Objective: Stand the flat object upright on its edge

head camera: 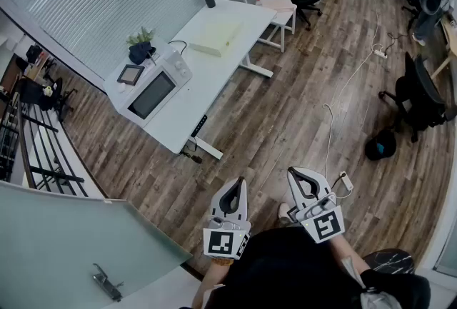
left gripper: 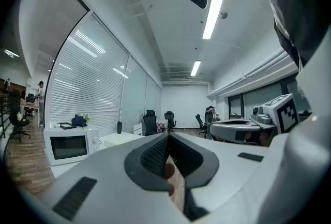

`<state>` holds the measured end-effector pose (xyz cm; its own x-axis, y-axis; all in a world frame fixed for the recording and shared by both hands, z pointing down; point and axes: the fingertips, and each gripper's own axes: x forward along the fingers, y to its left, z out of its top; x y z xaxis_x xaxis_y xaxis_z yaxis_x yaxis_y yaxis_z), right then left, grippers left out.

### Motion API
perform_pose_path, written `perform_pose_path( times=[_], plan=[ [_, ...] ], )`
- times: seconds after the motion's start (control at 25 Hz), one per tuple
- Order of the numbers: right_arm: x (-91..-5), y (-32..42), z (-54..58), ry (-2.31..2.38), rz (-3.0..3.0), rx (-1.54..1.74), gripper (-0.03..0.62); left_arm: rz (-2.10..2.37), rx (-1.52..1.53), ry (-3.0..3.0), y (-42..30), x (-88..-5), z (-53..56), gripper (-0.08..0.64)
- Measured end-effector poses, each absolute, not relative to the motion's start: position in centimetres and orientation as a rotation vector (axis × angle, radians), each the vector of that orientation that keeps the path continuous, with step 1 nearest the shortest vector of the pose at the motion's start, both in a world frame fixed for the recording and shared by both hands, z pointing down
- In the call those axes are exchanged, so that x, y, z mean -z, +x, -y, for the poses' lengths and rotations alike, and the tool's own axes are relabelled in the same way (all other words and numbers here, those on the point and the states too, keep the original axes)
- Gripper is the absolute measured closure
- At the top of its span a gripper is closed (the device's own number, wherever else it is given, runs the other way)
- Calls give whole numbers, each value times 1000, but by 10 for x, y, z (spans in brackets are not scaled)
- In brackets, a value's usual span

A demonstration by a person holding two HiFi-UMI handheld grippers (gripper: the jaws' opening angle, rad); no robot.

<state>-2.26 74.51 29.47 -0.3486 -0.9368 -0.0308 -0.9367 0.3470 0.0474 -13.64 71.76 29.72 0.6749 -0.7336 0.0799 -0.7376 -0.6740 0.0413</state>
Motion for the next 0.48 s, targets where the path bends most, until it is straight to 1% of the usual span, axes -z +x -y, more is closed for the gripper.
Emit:
perform_pose_path(
  times=[0.24,0.48],
  plan=[
    [-303,15,-739,1724,2610,4,584,1257,-64,2791,-96,-299,-711,557],
    [-322,49,-719,1618,2586,35,584,1330,-73,2721,-73,-311,-698,557]
  ],
)
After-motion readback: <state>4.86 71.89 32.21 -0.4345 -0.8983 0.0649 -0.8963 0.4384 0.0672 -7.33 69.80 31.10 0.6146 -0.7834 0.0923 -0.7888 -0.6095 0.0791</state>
